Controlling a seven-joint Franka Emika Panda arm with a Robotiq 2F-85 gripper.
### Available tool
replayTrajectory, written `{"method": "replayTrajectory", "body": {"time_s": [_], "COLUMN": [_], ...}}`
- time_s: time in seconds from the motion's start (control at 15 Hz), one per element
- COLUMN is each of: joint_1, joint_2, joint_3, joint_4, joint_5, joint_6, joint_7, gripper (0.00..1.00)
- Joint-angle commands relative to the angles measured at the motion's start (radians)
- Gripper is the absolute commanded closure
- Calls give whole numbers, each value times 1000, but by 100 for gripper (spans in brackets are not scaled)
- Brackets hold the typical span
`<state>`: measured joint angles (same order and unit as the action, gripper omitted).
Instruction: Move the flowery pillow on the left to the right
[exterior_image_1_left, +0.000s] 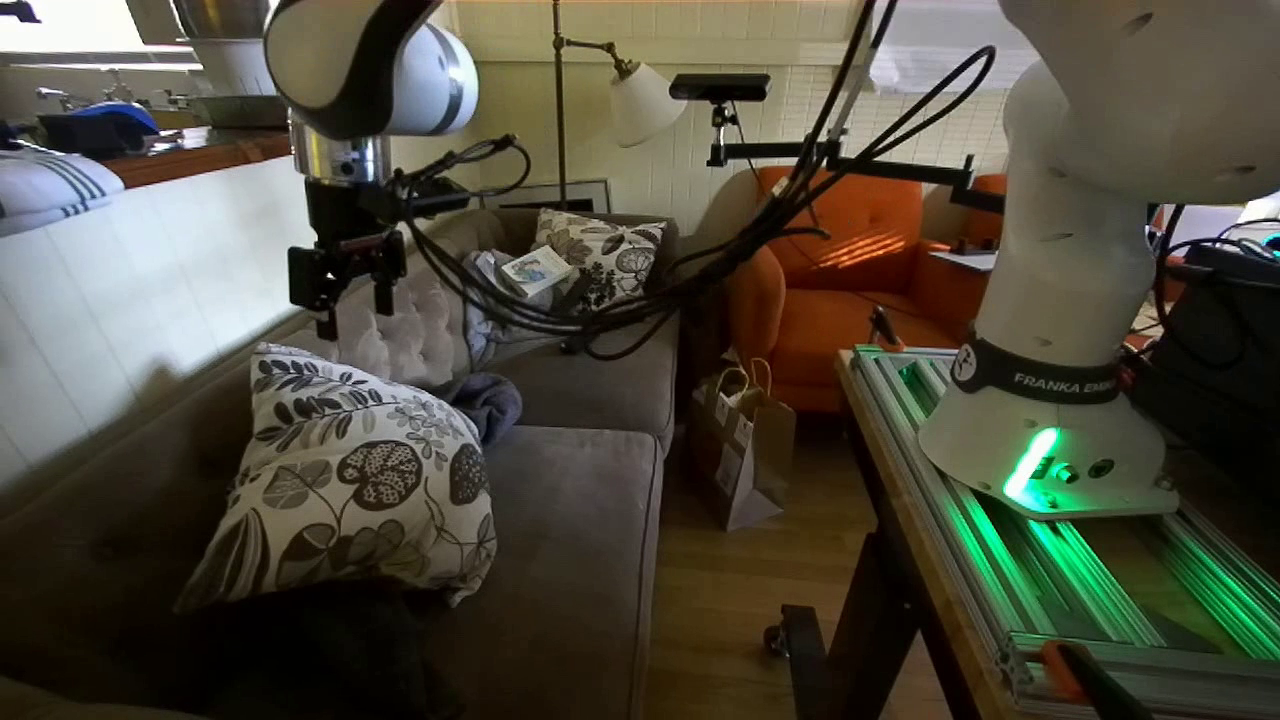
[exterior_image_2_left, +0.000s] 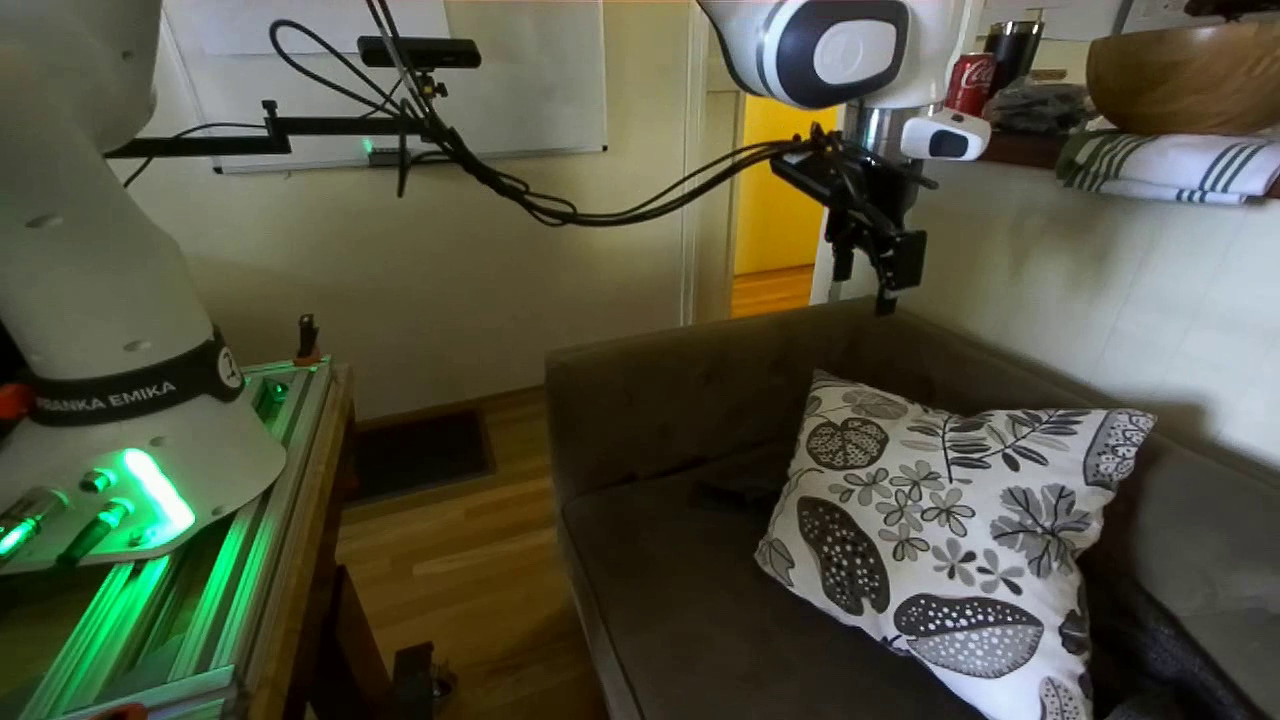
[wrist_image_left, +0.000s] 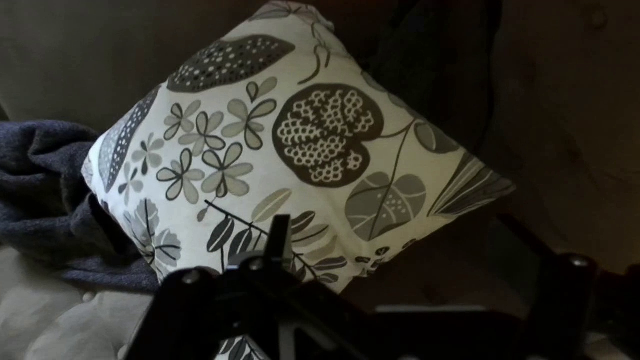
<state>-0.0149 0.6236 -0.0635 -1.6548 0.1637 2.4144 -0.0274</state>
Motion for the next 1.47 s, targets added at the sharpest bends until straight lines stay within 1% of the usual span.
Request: {"method": "replayTrajectory", "body": {"time_s": [0.0, 0.07, 0.27, 0.53, 0.6, 0.67, 0.8, 1.13, 1.4], "joint_1": [-29, -31, -42, -41, -32, -24, -23, -41, -36], "joint_2": [167, 84, 154, 159, 182, 217, 295, 506, 658], "joint_3": [3, 20, 18, 18, 2, -11, -21, -38, -94], "joint_4": [186, 79, 148, 164, 190, 224, 302, 531, 709], "joint_5": [-36, -28, -30, -30, -38, -45, -50, -56, -82], "joint_6": [1, 20, 20, 18, 13, 33, 63, 91, 95], "joint_7": [43, 17, 21, 26, 59, 84, 115, 162, 241], "gripper": [0, 0, 0, 0, 0, 0, 0, 0, 0]}}
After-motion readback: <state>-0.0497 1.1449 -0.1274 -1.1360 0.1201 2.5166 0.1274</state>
